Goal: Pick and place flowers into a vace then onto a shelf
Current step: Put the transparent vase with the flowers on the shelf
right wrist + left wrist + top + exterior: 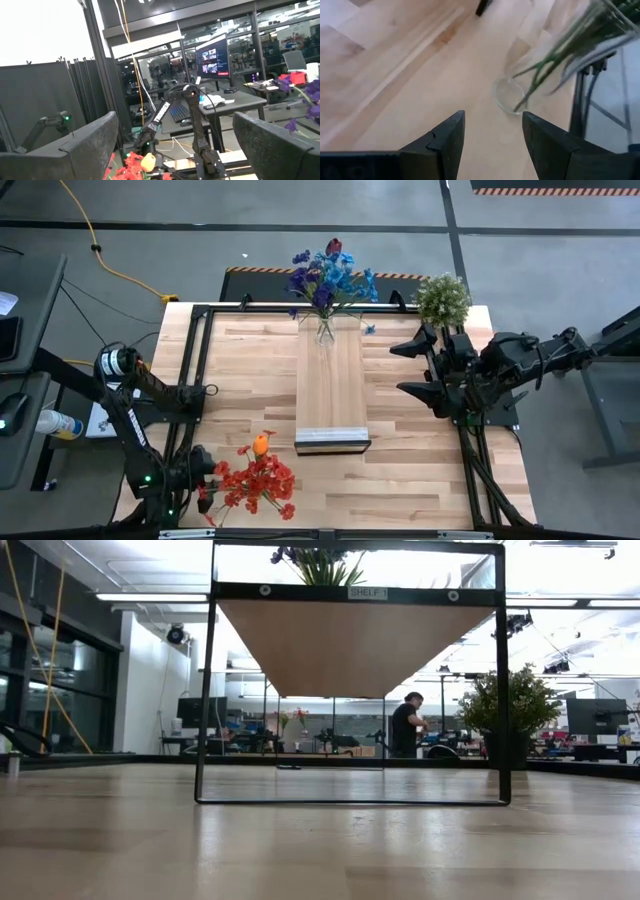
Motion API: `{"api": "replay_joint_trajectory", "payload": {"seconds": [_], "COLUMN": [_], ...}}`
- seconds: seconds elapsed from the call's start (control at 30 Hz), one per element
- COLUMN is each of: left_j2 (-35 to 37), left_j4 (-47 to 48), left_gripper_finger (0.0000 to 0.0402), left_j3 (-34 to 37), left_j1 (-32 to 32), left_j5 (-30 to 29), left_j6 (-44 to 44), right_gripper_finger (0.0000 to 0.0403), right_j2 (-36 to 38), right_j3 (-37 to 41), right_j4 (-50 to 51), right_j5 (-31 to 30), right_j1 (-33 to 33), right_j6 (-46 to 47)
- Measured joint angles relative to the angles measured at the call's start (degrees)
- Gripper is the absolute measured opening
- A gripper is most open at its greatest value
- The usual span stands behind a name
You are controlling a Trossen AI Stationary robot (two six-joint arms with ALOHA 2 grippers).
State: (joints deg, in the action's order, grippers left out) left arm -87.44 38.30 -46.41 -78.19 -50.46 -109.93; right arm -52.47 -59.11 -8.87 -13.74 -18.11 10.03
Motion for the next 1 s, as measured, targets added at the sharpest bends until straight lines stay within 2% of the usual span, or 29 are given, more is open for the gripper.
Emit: {"api": "replay_joint_trajectory", "payload": {"seconds": [0.2,0.43,1.0], "left_j2": [1.7,1.9,-2.8], "left_j4": [5.1,4.3,-8.8], "left_gripper_finger": [0.0232,0.0232,0.0232], "left_j3": [0.0,0.0,0.0], "left_j1": [2.4,3.6,3.9], "left_j5": [-0.3,0.6,-2.1], "left_j6": [0.4,1.9,7.4], "right_gripper_finger": [0.0381,0.0381,0.0381], "right_j2": [0.1,0.1,0.1], "right_j3": [0.0,0.0,0.0], "right_j4": [0.0,0.0,0.0], "right_j5": [0.0,0.0,-1.0], "right_j1": [0.0,0.0,0.1], "right_j6": [0.0,0.0,-0.1]}}
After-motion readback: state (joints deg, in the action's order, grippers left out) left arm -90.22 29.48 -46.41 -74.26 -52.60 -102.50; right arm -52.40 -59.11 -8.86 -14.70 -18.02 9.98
